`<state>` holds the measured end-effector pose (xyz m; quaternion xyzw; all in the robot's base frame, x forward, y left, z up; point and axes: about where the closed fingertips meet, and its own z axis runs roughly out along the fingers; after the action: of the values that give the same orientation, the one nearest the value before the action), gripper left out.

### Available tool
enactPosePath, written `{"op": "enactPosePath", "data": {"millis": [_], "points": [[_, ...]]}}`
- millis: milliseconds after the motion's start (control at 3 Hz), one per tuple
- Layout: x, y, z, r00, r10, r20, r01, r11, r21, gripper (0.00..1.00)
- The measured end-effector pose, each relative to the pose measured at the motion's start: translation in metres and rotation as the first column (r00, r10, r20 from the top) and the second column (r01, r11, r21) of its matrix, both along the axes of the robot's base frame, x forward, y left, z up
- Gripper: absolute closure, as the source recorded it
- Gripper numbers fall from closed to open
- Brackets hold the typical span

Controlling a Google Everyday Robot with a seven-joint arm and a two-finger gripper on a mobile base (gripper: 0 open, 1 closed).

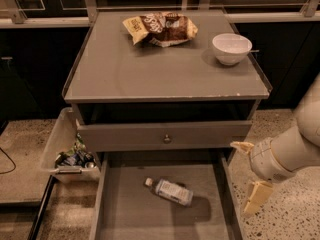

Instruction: Pick blue plastic bottle from middle drawer and place on counter

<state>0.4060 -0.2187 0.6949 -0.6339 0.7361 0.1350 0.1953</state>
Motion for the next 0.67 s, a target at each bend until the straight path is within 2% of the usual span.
{"op": "enactPosePath", "data": {"millis": [333,667], "points": [[0.000,0.000,0.000,1.0000,0.000,0.000,0.000,1.000,0.000,0.00],[-0.001,0.007,-0.020,0.9998,0.004,-0.022,-0.004,1.000,0.013,0.00]]}}
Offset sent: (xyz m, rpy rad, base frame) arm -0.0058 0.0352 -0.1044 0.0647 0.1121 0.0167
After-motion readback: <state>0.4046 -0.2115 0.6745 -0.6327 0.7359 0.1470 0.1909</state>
